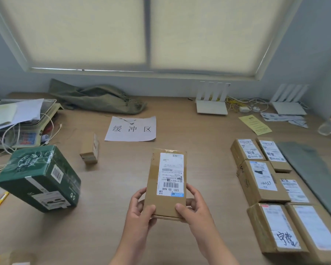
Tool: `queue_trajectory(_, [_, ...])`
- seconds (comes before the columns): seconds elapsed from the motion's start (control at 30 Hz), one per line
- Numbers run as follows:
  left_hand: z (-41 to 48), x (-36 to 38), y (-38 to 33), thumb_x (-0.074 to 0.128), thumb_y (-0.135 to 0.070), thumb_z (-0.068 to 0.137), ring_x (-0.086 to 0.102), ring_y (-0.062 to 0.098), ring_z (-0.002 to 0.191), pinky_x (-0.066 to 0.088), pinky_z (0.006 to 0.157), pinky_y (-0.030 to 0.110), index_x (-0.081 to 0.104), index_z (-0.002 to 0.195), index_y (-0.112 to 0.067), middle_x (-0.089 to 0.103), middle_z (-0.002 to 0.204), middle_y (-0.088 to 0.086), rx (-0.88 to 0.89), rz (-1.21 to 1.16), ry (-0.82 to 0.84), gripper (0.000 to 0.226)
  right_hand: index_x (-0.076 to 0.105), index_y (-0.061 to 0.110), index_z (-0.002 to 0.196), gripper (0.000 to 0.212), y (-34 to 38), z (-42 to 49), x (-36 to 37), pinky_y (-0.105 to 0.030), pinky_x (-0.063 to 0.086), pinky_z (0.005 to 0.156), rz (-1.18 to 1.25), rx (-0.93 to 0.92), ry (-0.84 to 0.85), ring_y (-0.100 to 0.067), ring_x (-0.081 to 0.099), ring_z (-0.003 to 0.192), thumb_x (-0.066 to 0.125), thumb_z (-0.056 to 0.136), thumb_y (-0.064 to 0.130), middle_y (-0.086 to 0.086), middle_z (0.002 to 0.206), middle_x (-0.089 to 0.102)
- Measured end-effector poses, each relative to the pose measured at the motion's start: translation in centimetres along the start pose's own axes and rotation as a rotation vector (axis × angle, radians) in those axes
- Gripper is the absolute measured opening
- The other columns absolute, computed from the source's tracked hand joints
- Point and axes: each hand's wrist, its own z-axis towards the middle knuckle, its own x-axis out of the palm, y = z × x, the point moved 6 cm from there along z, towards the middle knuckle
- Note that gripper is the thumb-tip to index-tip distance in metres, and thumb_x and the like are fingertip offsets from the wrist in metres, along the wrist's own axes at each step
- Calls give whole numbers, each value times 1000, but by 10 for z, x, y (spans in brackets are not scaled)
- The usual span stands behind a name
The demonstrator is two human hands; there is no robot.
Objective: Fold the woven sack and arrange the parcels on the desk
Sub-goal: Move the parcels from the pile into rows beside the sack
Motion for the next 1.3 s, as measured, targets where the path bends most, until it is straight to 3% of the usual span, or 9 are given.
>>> queue_trajectory(0.17, [16,5,-10,51,3,92,63,16,76,55,71,32,64,127,-34,73,99,10,10,140,80,52,33,38,147,68,4,5,-55,-34,53,76,8,27,-148,-19,73,91,68,93,17,2,99,78])
queue_trajectory(0.33, [24,6,-27,62,-11,72,58,22,76,51,74,34,50,136,-46,56,80,13,25,61,101,74,51,34,136,42,14,3,-82,-34,47,71,149,28,-200,-19,66,87,64,97,23,-4,103,78])
queue_trajectory(0.47, [30,12,-33,69,-5,87,66,24,81,51,82,42,48,136,-37,73,92,12,34,-48,-1,63,66,10,116,20,15,0,-83,-30,51,66,272,56,-83,-15,64,78,59,98,15,-19,105,74])
queue_trajectory(0.63, [31,32,-17,77,-2,80,73,25,91,53,86,37,45,134,-25,72,119,13,-36,-124,-35,67,51,1,127,35,-3,-6,-73,-43,64,76,608,148,-84,-35,72,94,61,94,-1,-22,119,71])
queue_trajectory(0.77, [29,64,-4,69,-15,93,73,27,104,52,93,40,48,129,-30,76,115,9,-101,-46,69,45,46,17,127,51,-6,-14,-69,-55,60,83,424,167,-7,-43,73,94,71,86,-3,-19,116,73])
queue_trajectory(0.83, [25,82,3,77,-22,83,73,25,105,53,93,41,46,130,-36,77,111,5,-108,13,110,58,46,19,126,55,-9,-13,-74,-53,60,83,399,180,-20,-40,74,89,75,84,0,-18,113,74])
queue_trajectory(1.07, [34,112,29,54,-1,95,75,28,97,60,88,49,49,124,-40,76,100,10,-78,66,33,48,43,23,134,52,-26,-8,-100,-43,61,80,362,201,-197,-30,73,100,70,92,11,-9,120,70])
queue_trajectory(1.13, [41,119,35,52,-3,98,76,26,93,59,88,52,55,125,-37,76,95,10,-74,134,21,43,32,40,139,70,-26,-5,-122,-42,57,92,112,132,-337,-17,66,106,73,89,14,0,122,61])
queue_trajectory(1.3, [62,136,73,57,-9,97,75,16,94,60,83,41,57,130,-33,76,104,2,-91,289,10,41,44,39,134,50,-28,20,-152,-30,47,97,-435,-6,-318,-9,53,119,67,92,24,8,130,55])
